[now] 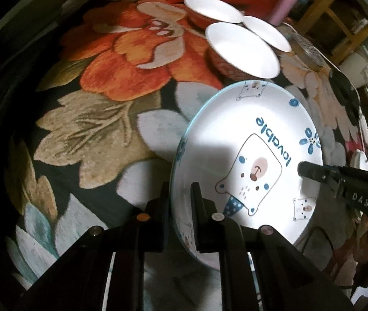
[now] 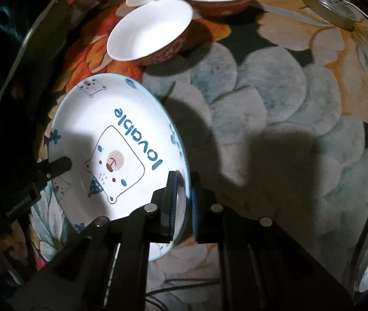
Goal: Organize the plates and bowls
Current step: 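Lift the bear-print plate and carry it toward the stacked plates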
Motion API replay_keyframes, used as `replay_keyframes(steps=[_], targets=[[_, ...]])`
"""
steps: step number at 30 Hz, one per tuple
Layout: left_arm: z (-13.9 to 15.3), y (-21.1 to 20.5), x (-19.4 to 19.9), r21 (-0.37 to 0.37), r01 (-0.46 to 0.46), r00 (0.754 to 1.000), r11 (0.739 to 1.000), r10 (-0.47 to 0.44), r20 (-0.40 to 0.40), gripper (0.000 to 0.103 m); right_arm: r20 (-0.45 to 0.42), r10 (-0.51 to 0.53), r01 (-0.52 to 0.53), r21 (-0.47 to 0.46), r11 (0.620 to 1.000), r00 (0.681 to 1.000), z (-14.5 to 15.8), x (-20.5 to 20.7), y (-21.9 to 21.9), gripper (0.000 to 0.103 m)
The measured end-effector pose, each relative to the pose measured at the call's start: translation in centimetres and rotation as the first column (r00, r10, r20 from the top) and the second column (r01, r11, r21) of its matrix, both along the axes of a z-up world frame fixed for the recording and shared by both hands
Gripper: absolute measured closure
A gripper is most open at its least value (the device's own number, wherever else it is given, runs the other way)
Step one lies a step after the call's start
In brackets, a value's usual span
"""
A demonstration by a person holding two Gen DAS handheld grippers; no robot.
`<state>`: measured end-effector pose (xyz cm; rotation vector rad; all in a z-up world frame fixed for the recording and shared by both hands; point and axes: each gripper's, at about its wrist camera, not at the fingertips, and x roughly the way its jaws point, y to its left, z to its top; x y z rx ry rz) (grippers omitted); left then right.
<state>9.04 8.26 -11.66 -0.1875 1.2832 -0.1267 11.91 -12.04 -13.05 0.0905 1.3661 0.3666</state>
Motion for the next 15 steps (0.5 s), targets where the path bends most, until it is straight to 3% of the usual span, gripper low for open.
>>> replay_keyframes(steps=[15], targets=[[4.5,-8.1,0.4,-0.064,0.132,0.990,0.989,-0.129,0.051,0.090,0.008,-0.157,0.157,0.012,0.988,0.988,5.0,-2.9,-8.9,0.093]])
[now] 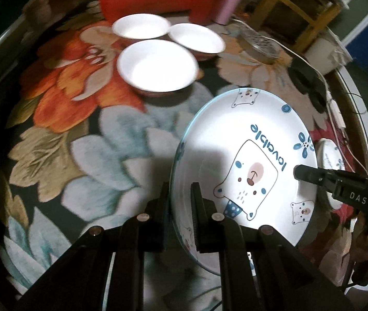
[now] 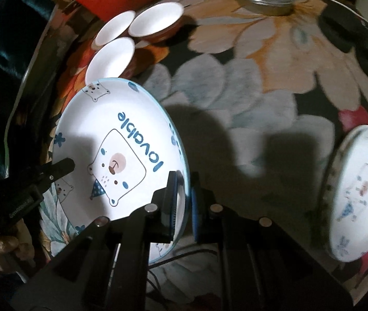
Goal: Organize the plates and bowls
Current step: 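Lift the bear-print plate and carry it toward the stacked plates, then lower the bear-print plate onto the stack and open the right tool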
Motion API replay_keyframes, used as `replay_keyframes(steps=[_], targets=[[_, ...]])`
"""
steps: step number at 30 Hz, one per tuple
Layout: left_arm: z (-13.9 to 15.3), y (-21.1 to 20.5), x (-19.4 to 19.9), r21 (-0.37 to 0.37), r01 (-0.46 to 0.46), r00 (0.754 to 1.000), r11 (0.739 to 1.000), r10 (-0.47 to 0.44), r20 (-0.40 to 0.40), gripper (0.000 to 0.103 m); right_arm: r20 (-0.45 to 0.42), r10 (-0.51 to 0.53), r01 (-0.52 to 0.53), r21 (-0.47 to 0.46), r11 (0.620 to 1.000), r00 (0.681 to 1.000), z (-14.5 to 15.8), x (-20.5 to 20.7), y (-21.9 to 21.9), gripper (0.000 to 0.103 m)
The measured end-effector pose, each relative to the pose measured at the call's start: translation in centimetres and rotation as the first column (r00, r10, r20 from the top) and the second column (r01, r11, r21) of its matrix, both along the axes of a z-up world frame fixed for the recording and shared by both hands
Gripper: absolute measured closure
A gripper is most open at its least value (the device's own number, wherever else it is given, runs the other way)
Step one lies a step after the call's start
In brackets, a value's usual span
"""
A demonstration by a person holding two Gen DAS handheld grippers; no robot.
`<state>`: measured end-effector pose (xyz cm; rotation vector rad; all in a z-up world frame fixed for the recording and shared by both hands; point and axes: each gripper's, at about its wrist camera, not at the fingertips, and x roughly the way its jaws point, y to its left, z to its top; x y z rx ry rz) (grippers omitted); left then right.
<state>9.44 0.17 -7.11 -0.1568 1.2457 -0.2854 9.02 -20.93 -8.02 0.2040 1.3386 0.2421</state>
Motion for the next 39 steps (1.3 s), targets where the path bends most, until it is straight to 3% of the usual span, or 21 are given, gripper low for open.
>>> replay_keyframes(steps=[9,18,28,39], targets=[[1.7,-5.8,0.6,-0.022,0.073,0.997,0.997,-0.073,0.019,0.090,0.038,-0.066,0.068,-0.031,0.997,0.997,2.5,-1.2,-4.8,0.093],[2.1,-12.9,0.4,-0.037,0.189,0.982,0.981,-0.188,0.028,0.090,0.014,-0.172,0.172,-0.051,0.984,0.985,2.8,-3.1,-11.1,0.093],[1.5,-22.5,-0.7,-0.049,0.327,0.945,0.944,-0.326,0.019,0.090,-0.019,-0.325,0.322,-0.086,0.943,0.946,2.4,-6.4,-19.2,0.093],[0.1,-29.7,-0.9,-0.039,0.417,0.909,0.908,-0.417,0.005,0.090,-0.035,-0.439,0.434,-0.101,0.895,0.898,1.3,-8.5,-25.5,0.092]])
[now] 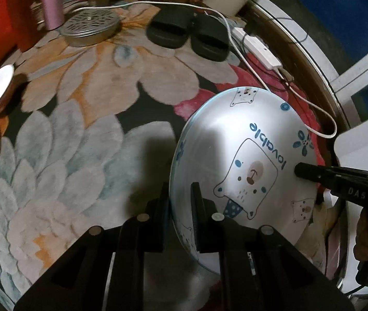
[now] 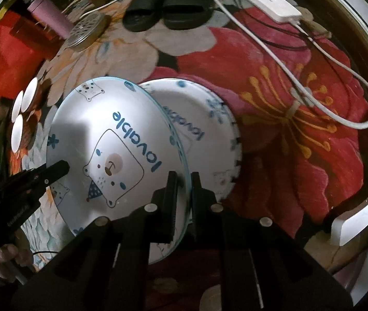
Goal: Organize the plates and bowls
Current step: 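Lower the bear-print plate onto the stack and open the right tool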
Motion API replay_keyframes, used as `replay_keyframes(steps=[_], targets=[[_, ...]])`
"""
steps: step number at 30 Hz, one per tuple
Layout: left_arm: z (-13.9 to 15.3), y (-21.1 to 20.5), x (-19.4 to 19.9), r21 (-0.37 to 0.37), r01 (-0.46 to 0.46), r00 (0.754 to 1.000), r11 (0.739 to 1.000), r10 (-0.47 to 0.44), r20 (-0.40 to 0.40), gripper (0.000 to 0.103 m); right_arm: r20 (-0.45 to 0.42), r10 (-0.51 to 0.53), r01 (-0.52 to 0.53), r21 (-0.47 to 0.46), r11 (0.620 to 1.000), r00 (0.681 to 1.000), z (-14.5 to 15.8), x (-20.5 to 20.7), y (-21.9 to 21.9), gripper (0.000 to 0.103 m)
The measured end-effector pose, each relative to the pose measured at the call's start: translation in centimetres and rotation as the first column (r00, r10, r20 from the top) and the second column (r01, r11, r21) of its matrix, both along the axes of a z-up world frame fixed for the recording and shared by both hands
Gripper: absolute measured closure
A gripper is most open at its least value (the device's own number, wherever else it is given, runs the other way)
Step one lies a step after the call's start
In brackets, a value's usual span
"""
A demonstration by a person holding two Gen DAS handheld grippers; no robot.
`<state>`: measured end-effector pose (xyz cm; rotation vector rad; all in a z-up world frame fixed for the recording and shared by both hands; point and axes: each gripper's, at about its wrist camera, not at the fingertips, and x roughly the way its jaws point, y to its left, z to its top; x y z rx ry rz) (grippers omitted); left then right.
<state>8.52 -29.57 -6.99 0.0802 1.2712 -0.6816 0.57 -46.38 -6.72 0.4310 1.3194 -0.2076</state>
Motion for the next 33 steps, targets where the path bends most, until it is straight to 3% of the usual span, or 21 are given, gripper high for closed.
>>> replay_keyframes(steps=[9,20,26,29,31,33], targets=[[-1.2,-3.2,0.9,0.018,0.026,1.000,0.999,-0.026,-0.008,0.090,-0.007,-0.059,0.060,0.008,0.998,0.998,-1.5,-0.1,-3.0,0.092],[-2.7,-3.9,1.9,0.040,0.027,0.999,0.999,-0.026,-0.033,0.090,-0.026,-0.082,0.082,0.017,0.996,0.996,-3.3,0.5,-3.9,0.093],[-1.6,-3.6,2.2,-0.023,0.036,0.999,0.999,-0.036,-0.026,0.090,-0.014,-0.118,0.119,0.018,0.993,0.993,-3.1,0.4,-4.6,0.090],[-0.3,-4.0,2.0,-0.037,0.059,0.998,0.998,-0.059,0.020,0.076,-0.004,-0.124,0.124,0.030,0.992,0.992,-2.9,0.4,-4.9,0.090],[0.2,-3.9,1.9,-0.055,0.058,0.998,0.997,-0.057,0.024,0.039,-0.003,-0.124,0.124,0.035,0.992,0.992,-2.7,0.4,-4.9,0.088],[0.5,-3.6,1.9,-0.072,0.049,0.999,0.996,-0.048,0.024,0.015,0.004,-0.126,0.126,0.036,0.991,0.992,-2.5,0.3,-4.8,0.083]])
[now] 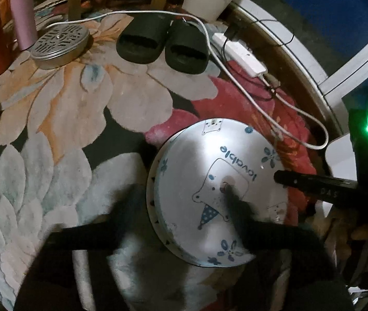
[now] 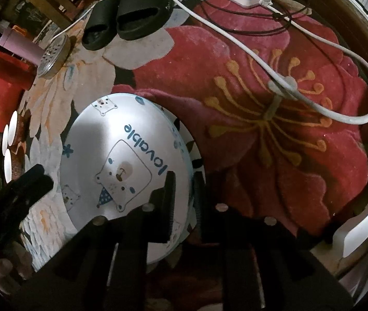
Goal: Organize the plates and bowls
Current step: 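Lower the bear-print plate onto the stack and open the right tool, then withdraw the right tool from the stacked plates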
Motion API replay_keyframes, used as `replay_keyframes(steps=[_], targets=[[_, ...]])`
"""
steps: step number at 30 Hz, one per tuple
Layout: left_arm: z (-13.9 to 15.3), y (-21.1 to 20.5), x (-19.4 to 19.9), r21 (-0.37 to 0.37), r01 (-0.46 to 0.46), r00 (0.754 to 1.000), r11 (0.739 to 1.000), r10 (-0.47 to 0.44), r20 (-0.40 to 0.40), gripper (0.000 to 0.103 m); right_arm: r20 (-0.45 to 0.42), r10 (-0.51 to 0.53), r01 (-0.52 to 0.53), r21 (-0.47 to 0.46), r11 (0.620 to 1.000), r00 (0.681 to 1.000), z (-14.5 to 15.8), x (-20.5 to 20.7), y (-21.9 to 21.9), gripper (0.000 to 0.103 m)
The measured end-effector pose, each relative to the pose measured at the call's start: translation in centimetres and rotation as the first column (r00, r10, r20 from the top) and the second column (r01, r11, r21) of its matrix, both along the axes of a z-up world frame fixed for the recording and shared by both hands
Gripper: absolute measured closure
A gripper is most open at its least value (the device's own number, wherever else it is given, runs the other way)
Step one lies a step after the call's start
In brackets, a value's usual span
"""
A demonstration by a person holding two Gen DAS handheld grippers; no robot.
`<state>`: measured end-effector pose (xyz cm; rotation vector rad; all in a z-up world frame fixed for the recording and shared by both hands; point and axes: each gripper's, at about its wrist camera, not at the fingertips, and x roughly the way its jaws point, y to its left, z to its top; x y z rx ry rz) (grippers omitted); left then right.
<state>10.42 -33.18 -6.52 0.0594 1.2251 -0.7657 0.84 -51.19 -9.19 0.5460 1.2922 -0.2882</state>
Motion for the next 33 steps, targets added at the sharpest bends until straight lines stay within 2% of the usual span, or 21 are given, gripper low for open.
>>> replay_keyframes(steps=[1,2,3,4,7,10,33], targets=[[0.1,0.2,-0.1,-0.002,-0.002,1.000,1.000,0.002,0.001,0.008,0.011,0.003,-0.003,-0.007,1.000,1.000,0.3,0.0,0.1,0.064],[0.1,0.4,-0.1,0.005,-0.005,1.000,1.000,0.005,0.005,0.008,0.025,0.011,-0.010,-0.025,1.000,1.000,0.7,-0.1,0.4,0.049],[0.2,0.6,-0.2,0.012,-0.006,1.000,1.000,0.006,0.010,0.008,0.038,0.019,-0.017,-0.037,0.999,0.999,1.1,-0.1,0.6,0.017],[0.2,0.8,-0.3,0.021,-0.009,1.000,1.000,0.009,0.014,0.007,0.058,0.030,-0.027,-0.049,0.998,0.998,1.4,-0.1,0.8,0.000],[0.3,1.3,-0.4,0.031,-0.018,1.000,0.999,0.017,0.021,0.006,0.093,0.081,-0.070,-0.113,0.991,0.992,2.5,0.3,2.2,0.000],[0.4,1.8,-0.4,0.041,-0.024,0.999,0.999,0.023,0.028,0.006,0.098,0.113,-0.099,-0.136,0.986,0.989,2.8,0.9,3.2,0.000],[0.6,6.3,0.7,0.062,-0.126,0.992,0.990,0.125,0.029,0.005,0.097,0.175,-0.163,-0.125,0.979,0.980,2.8,1.9,7.2,0.000]])
